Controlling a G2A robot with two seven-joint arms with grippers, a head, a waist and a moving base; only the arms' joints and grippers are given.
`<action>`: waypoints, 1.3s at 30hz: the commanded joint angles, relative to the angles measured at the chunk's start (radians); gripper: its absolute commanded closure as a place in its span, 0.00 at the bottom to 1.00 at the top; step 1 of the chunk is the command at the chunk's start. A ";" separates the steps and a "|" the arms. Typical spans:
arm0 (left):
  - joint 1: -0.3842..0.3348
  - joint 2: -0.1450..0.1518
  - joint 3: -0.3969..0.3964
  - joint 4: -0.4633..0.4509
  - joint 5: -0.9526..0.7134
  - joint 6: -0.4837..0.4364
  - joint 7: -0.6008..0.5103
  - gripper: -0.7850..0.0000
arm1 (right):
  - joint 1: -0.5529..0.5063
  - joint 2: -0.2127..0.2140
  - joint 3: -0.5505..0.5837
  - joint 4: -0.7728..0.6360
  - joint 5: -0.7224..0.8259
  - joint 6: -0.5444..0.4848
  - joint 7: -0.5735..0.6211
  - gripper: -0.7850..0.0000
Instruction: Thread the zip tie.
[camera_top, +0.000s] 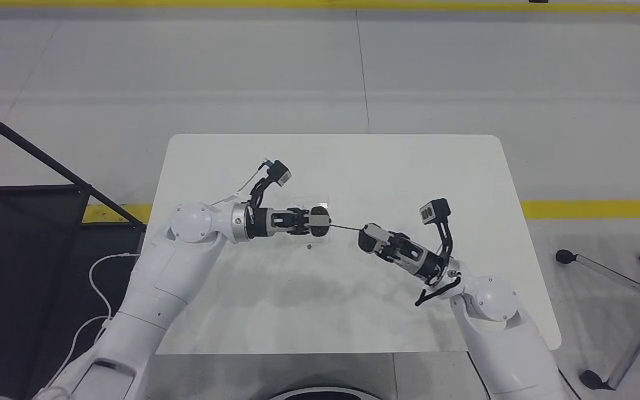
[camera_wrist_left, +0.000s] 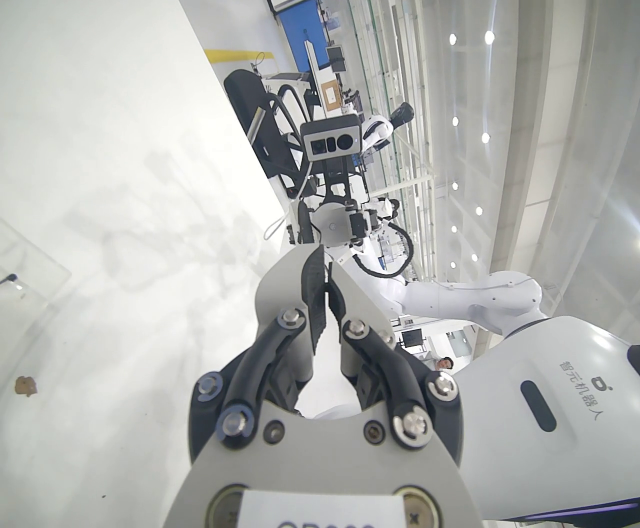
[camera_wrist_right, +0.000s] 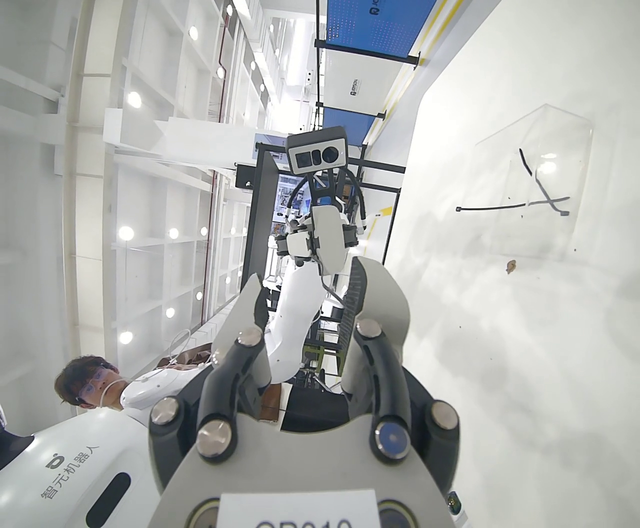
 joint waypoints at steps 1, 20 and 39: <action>-0.002 0.000 0.003 0.001 -0.001 -0.001 -0.002 1.00 | 0.002 0.000 -0.002 0.001 0.000 -0.001 0.001 0.66; -0.010 0.003 0.011 -0.002 -0.009 -0.020 -0.004 0.00 | 0.004 0.004 -0.005 0.008 0.006 -0.007 -0.006 1.00; 0.112 -0.015 -0.012 -0.108 0.075 -0.136 0.492 0.00 | -0.078 -0.019 -0.002 -0.083 -0.038 -0.122 -0.440 1.00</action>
